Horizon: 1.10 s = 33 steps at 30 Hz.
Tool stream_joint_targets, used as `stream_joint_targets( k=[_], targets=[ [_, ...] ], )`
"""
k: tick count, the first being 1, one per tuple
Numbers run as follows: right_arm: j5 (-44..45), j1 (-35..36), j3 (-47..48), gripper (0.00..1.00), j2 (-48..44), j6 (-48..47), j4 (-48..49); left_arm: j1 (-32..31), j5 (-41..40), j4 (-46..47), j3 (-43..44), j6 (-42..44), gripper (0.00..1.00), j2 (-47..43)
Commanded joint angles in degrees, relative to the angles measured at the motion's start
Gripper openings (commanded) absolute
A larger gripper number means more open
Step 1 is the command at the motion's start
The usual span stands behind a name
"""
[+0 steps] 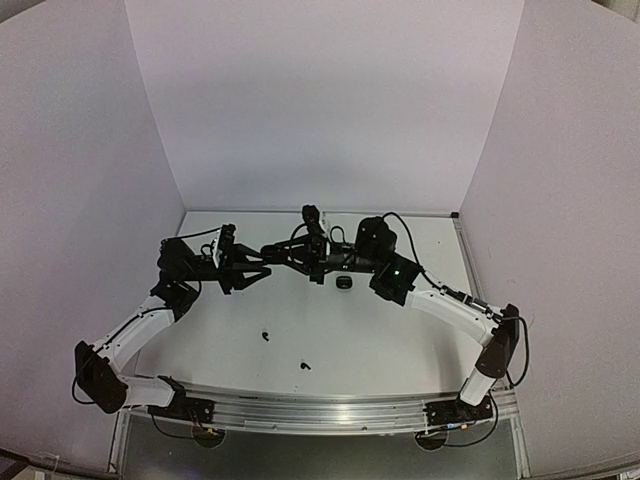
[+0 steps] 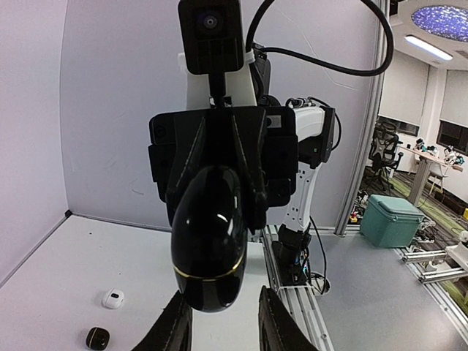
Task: Insert the wireless bluetooth earbuds into the charging case
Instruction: Pass from the right arm to the left
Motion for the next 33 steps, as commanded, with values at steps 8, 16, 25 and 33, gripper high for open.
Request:
stream_joint_targets(
  k=[8, 16, 25, 33],
  targets=[
    [-0.73, 0.07, -0.14, 0.0, -0.27, 0.88, 2.24, -0.04, -0.13, 2.25, 1.7, -0.91, 0.31, -0.87],
    [-1.88, 0.06, -0.05, 0.0, 0.27, 1.22, 2.24, -0.03, -0.2, 2.17, 1.4, -0.91, 0.34, -1.15],
    [-3.29, 0.1, 0.32, 0.0, 0.66, 2.02, 2.32, -0.03, -0.86, 2.05, 1.18, -0.9, 0.34, -1.46],
    [-3.04, 0.05, 0.88, 0.0, 1.25, 2.11, 2.5, -0.03, -0.27, 2.23, 1.17, -0.38, 0.23, -1.59]
  ],
)
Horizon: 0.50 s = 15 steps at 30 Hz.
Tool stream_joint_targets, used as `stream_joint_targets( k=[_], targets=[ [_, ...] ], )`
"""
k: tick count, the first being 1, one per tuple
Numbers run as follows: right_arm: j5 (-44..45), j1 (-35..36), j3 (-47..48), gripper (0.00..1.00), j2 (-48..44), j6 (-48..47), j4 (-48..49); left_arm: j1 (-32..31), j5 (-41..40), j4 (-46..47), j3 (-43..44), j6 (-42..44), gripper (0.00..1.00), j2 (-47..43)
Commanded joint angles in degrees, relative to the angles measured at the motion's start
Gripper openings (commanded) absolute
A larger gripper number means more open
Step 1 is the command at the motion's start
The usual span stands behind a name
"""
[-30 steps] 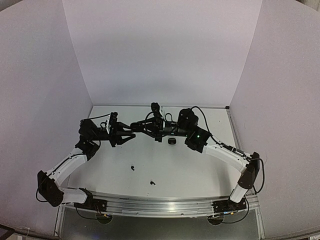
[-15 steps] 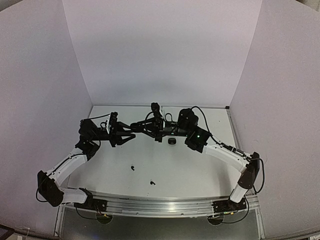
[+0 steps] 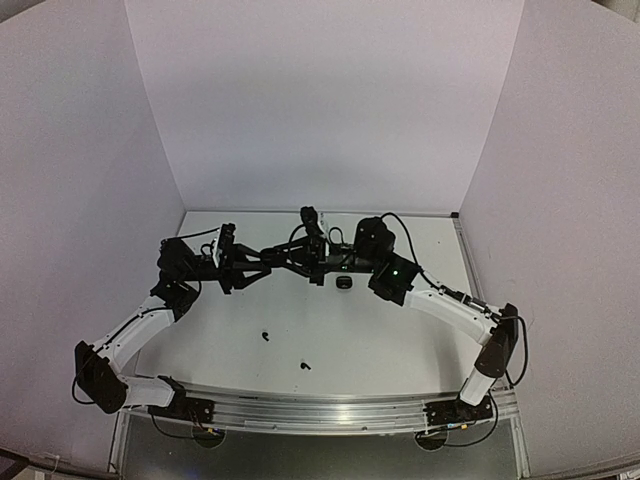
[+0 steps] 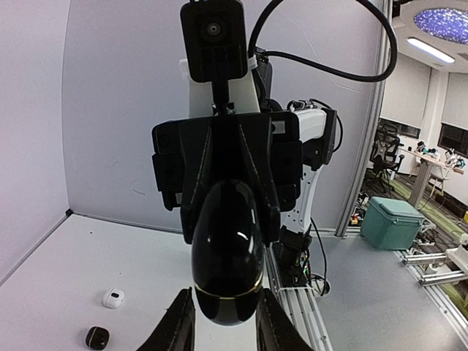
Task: Insert the wireless bluetooth earbuds into the charging case
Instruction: Pass from the right arm to the left
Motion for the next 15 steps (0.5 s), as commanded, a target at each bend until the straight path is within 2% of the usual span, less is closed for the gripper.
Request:
stream_joint_targets(
  k=[1, 10, 11, 13, 15],
  targets=[
    [-0.98, 0.04, 0.95, 0.0, 0.93, 0.49, 2.44, -0.03, 0.19, 2.19, 1.18, -0.06, 0.23, -1.56],
    [-0.24, 0.02, -0.21, 0.0, 1.66, 0.31, 2.53, -0.04, -0.16, 3.08, 0.79, 0.01, 0.06, -1.93],
    [-0.11, -0.02, -0.48, 0.0, 1.8, 0.32, 2.53, -0.03, -0.28, 3.16, 0.71, -0.13, 0.07, -2.04],
    [0.03, -0.14, -0.98, 0.0, 1.87, 0.39, 2.53, 0.04, -0.41, 3.14, 0.59, -0.53, 0.17, -2.17],
    [-0.15, -0.24, -1.12, 0.0, 2.04, 0.56, 2.62, 0.05, -0.4, 3.24, 0.47, -0.61, 0.23, -2.3]
  ],
)
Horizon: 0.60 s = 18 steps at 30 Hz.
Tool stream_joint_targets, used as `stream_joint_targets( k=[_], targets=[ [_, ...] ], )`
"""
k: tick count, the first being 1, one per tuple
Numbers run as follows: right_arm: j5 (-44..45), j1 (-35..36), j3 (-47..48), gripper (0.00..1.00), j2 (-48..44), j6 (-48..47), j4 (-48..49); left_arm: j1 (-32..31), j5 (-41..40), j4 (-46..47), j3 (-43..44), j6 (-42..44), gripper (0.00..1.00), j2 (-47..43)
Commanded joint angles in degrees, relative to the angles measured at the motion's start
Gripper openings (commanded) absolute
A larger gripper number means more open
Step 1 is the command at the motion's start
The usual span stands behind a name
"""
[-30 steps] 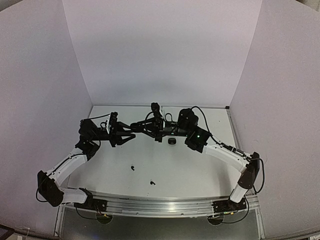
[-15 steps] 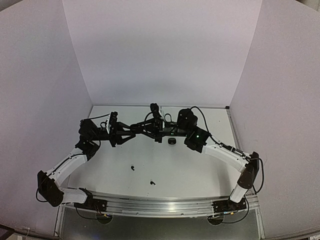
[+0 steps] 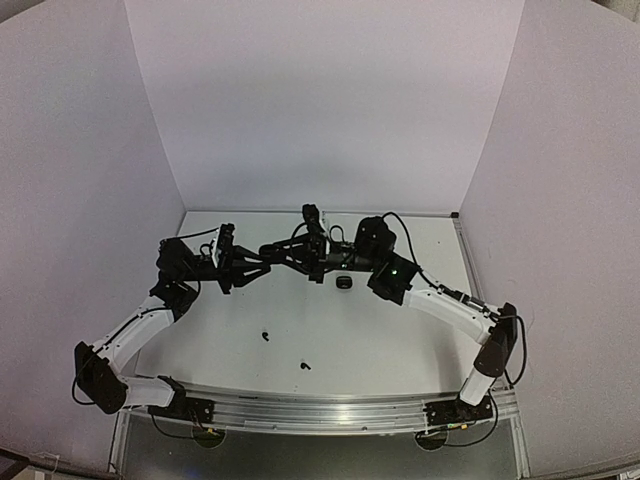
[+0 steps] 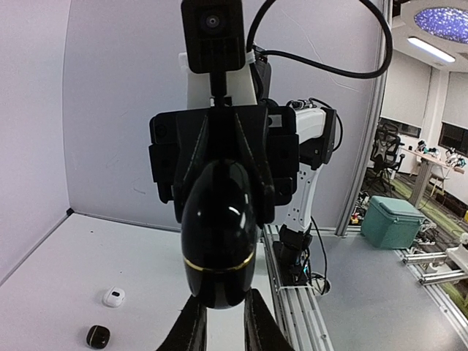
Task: Insert the wireless bluetooth earbuds into the charging case
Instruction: Pass from the right arm to the left
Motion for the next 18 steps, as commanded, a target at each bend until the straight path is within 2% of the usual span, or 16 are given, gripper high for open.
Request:
stream_joint_targets(
  k=[1, 7, 15, 18],
  targets=[
    [-0.29, -0.02, -0.97, 0.0, 1.55, 0.51, -0.25, -0.19, -0.71, 3.36, 0.55, -0.48, 0.23, -2.04],
    [-0.51, -0.09, -0.34, 0.0, 1.97, 0.81, 0.11, -0.1, -0.69, 3.51, 0.36, -0.51, 0.24, -2.18],
    [-1.46, -0.19, -0.78, 0.0, 1.55, 1.17, 0.38, 0.39, -1.61, 3.41, -0.02, -0.72, 0.35, -2.46],
    [-1.7, -0.18, -0.78, 0.0, 1.33, 1.17, 0.41, 0.5, -1.81, 3.48, -0.06, -0.81, 0.34, -2.46]
  ],
)
